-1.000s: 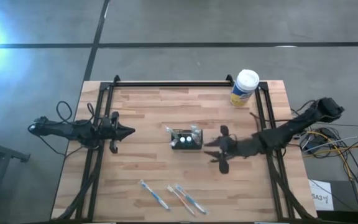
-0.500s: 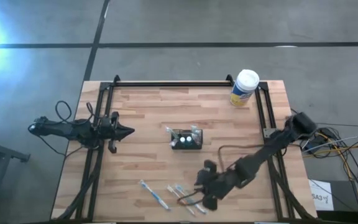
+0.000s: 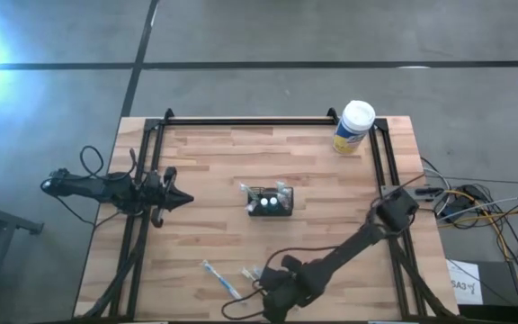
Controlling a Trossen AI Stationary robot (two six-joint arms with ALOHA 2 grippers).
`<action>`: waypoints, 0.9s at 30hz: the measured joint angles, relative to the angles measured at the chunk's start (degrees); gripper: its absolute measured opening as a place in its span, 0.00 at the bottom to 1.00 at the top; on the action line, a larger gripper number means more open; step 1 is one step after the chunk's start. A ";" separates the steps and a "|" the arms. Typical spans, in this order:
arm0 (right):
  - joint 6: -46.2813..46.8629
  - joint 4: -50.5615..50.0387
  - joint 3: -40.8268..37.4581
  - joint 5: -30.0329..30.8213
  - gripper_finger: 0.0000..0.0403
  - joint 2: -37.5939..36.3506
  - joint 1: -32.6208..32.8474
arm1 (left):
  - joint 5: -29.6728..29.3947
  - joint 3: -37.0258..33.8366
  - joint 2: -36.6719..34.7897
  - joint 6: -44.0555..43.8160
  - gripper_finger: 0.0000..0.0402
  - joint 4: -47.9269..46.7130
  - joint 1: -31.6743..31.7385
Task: Pick & Place toothbrushing station
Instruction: Put the blue toothbrush into the black organizer
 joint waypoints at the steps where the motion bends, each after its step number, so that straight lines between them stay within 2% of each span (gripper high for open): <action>1: 0.68 -2.50 1.82 -0.04 0.33 1.24 -0.01 | 0.34 0.00 0.00 0.00 0.03 -0.02 0.00; 6: 1.02 -7.36 8.92 -0.14 0.40 6.42 -0.16 | 1.56 0.02 0.00 -0.14 0.03 -0.02 0.00; 10: 0.79 -10.08 11.55 -0.79 0.42 8.99 -0.53 | 2.69 0.02 0.00 -0.72 0.03 -0.02 0.00; 22: 0.87 -17.64 11.88 0.11 0.37 7.53 -0.79 | 2.87 0.02 0.02 -0.81 0.03 0.00 0.00; 27: 0.91 -17.07 10.16 0.05 0.35 7.53 -0.82 | 2.88 0.02 0.02 -1.01 0.03 0.00 0.02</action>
